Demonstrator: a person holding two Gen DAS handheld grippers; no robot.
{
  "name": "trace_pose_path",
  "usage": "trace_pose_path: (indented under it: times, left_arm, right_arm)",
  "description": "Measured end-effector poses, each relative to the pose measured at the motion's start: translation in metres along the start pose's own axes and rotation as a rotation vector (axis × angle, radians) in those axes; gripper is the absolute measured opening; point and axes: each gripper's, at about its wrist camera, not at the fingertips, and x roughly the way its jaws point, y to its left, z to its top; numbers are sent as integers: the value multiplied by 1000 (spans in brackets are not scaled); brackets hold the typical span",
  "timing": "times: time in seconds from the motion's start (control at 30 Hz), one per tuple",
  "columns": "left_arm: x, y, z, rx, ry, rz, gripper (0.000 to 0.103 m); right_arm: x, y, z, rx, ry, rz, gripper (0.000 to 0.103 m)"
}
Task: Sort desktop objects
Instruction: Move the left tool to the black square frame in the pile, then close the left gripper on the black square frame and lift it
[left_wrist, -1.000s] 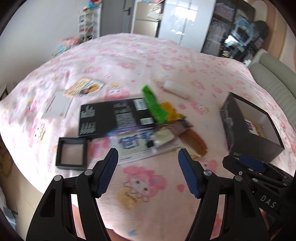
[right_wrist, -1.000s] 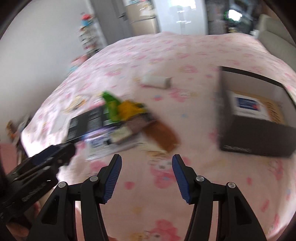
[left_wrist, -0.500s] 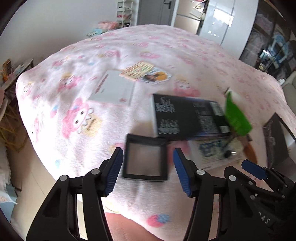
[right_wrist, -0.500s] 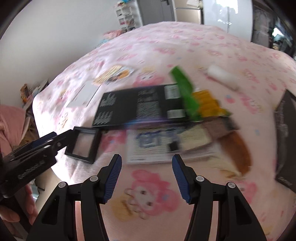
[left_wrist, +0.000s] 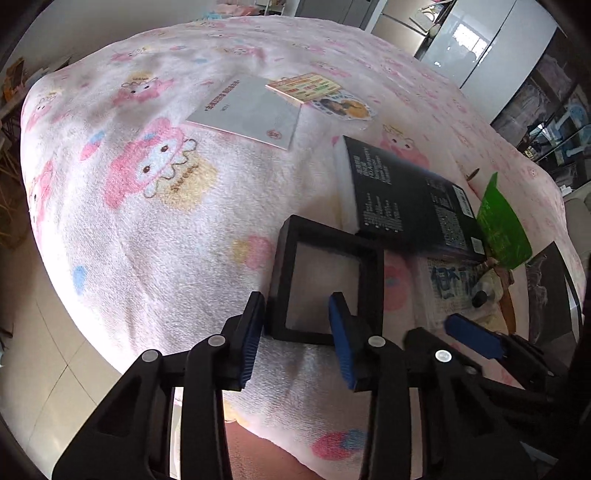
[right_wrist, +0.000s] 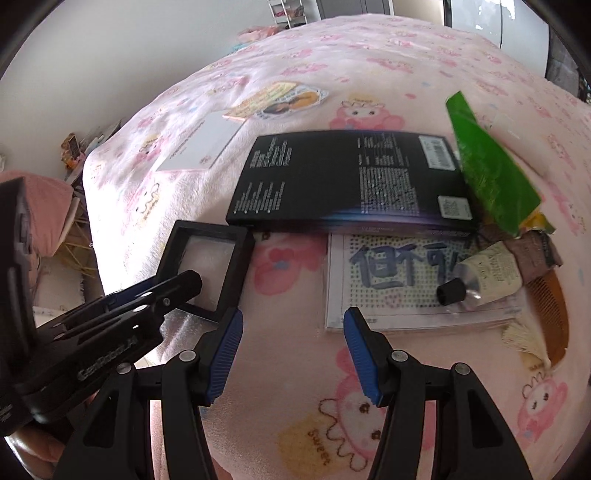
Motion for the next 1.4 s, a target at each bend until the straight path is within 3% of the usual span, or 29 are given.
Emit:
trace_pose_path:
  times: [0.13, 0.33, 0.5, 0.87, 1.03, 1.13, 1.4]
  left_arm:
    - [-1, 4, 0, -37, -9, -19, 29]
    - [3, 13, -1, -90, -5, -41, 26]
    - [3, 16, -2, -84, -3, -56, 26]
    - [2, 29, -5, -96, 9, -126, 25]
    - [5, 29, -3, -104, 10, -125, 22]
    - [2, 22, -3, -87, 14, -144, 22]
    - [-7, -26, -20, 17, 53, -234, 22]
  right_arm:
    - [7, -3, 4, 20, 2, 21, 53]
    - [10, 5, 8, 28, -18, -23, 53]
    - [-1, -3, 11, 90, -31, 46, 53]
    - [30, -9, 10, 176, 83, 271, 52]
    - [32, 0, 12, 181, 76, 295, 32]
    - [22, 5, 13, 135, 58, 278, 24]
    - [-18, -15, -1, 100, 0, 195, 23]
